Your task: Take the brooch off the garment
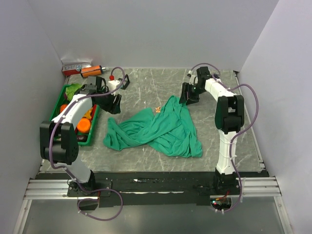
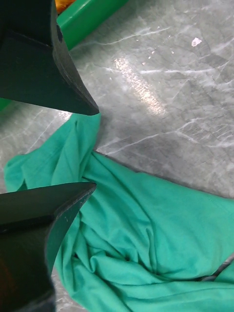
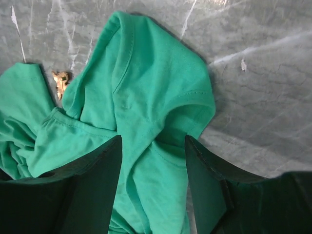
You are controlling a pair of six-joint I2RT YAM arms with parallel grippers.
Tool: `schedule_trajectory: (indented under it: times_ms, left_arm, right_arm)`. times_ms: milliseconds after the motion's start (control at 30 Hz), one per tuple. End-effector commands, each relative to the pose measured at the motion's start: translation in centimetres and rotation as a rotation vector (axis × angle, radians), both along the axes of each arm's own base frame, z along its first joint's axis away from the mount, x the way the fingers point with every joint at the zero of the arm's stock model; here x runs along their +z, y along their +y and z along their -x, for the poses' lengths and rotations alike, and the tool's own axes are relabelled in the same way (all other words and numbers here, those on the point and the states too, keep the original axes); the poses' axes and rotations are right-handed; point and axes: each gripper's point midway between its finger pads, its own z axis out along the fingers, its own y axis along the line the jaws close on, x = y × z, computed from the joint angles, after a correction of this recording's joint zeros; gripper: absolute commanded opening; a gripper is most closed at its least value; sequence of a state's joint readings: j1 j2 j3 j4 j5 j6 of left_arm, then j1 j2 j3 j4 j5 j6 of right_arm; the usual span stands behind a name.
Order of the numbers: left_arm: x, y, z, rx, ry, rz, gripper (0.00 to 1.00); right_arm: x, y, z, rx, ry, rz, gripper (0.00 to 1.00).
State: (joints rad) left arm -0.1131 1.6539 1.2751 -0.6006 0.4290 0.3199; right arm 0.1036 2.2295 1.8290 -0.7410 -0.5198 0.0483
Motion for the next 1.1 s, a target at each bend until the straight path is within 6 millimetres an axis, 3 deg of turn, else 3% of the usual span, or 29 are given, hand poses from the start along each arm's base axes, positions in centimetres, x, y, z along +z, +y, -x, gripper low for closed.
schedule_trajectory:
  times_ms: [0, 333, 633, 833, 867, 900, 933, 1033, 1067]
  left_arm:
    - [0.7, 0.1, 1.2, -0.011, 0.007, -0.015, 0.63]
    - [0.7, 0.3, 1.8, 0.000, 0.023, -0.024, 0.63]
    - [1.1, 0.6, 1.4, 0.010, 0.008, -0.035, 0.63]
    - [0.5, 0.5, 1.7, 0.006, 0.023, -0.034, 0.63]
    - [0.4, 0.5, 1.7, 0.006, 0.026, -0.035, 0.63]
    - [0.4, 0.5, 1.7, 0.004, 0.025, -0.036, 0.63]
    - [0.5, 0.5, 1.7, 0.003, 0.023, -0.032, 0.63]
    - [0.5, 0.0, 1.5, -0.007, 0.023, -0.008, 0.63]
    - [0.5, -0.2, 1.3, -0.011, 0.019, 0.001, 0.63]
  right_arm:
    - [3.0, 0.5, -2.1, -0.038, -0.067, -0.042, 0.61]
    - [-0.8, 1.0, -2.5, -0.067, 0.019, -0.065, 0.56]
    - [-1.0, 1.8, -1.4, -0.073, 0.066, -0.113, 0.53]
    - [-1.5, 3.7, -2.4, -0.030, 0.042, -0.148, 0.36]
    - [-1.6, 3.9, -2.5, -0.021, 0.037, -0.146, 0.24]
    - [-1.5, 4.1, -2.4, -0.008, 0.029, -0.154, 0.16]
    - [-1.2, 4.2, -2.5, 0.000, 0.017, -0.155, 0.02]
    - [2.1, 4.3, -3.2, 0.034, -0.067, -0.193, 0.00]
    - [5.1, 4.7, -3.6, 0.069, -0.136, -0.221, 0.00]
